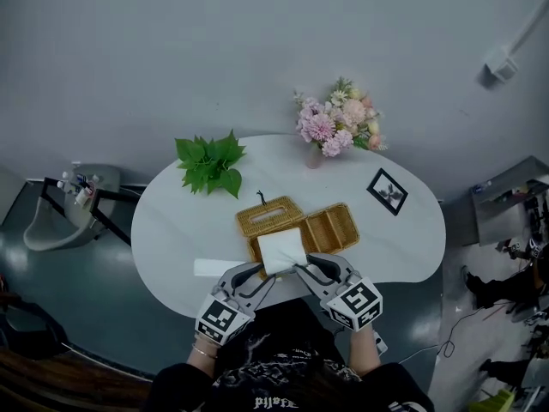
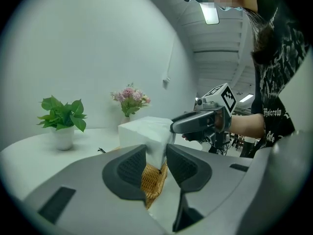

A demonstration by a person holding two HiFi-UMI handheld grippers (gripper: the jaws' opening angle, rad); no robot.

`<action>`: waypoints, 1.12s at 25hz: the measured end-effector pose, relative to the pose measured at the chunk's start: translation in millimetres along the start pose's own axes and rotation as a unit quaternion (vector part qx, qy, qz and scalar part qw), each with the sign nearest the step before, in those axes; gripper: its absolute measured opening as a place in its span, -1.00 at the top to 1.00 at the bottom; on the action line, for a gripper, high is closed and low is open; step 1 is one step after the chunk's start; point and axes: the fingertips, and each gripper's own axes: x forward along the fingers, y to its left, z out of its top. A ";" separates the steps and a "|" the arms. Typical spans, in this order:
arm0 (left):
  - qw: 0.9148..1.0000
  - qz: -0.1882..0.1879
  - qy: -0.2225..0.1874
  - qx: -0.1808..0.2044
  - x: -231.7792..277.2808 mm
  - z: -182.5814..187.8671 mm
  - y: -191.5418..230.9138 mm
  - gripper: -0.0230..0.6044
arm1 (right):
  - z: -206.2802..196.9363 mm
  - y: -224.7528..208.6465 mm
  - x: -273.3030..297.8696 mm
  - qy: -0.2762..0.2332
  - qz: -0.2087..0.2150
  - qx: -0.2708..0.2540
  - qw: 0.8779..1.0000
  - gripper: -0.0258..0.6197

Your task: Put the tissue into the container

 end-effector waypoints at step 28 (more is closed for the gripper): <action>0.991 0.107 0.074 -0.022 32.0 -27.3 -1.8 0.48 | -30.0 -32.6 15.5 0.082 0.117 -0.044 0.989 0.53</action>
